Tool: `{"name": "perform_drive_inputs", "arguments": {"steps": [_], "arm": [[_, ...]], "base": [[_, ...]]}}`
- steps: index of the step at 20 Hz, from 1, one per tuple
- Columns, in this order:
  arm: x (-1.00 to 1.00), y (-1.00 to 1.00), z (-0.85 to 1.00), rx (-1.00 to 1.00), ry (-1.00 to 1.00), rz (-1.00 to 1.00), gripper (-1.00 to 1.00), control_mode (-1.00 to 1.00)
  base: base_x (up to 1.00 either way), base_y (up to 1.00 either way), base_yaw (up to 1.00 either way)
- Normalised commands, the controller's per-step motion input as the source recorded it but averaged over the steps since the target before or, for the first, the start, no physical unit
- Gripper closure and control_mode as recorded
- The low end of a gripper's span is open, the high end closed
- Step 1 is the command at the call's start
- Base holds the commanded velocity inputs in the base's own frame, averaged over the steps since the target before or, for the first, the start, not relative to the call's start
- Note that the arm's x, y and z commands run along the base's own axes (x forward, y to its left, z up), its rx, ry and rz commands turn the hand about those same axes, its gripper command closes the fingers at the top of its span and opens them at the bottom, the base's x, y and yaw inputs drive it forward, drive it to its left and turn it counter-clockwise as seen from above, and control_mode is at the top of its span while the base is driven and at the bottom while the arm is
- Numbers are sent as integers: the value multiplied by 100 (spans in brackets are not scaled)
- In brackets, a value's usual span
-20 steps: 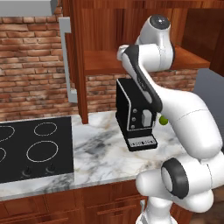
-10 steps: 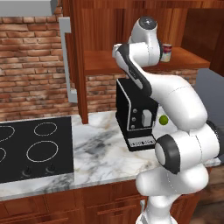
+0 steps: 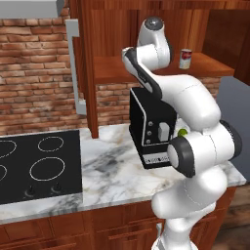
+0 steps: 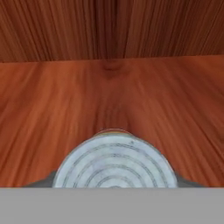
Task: Restock the canned food cabinet by taking the new fresh canned food from the counter and placing it in the cabinet. Then, take the old canned food from the cabinet and place it on the counter.
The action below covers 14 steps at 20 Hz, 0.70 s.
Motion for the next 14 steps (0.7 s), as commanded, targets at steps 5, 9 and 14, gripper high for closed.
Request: {"name": "perform_drive_inputs", "arguments": {"steps": [5,9,14], "arm": [[34,0,-1,-1,0,0,-100,-100],[16,0,0,0,0,0,-100,-100],[22,0,0,0,-1,0,-100,-100]], "base": [[0,0,0],[0,0,0],[0,0,0]]}}
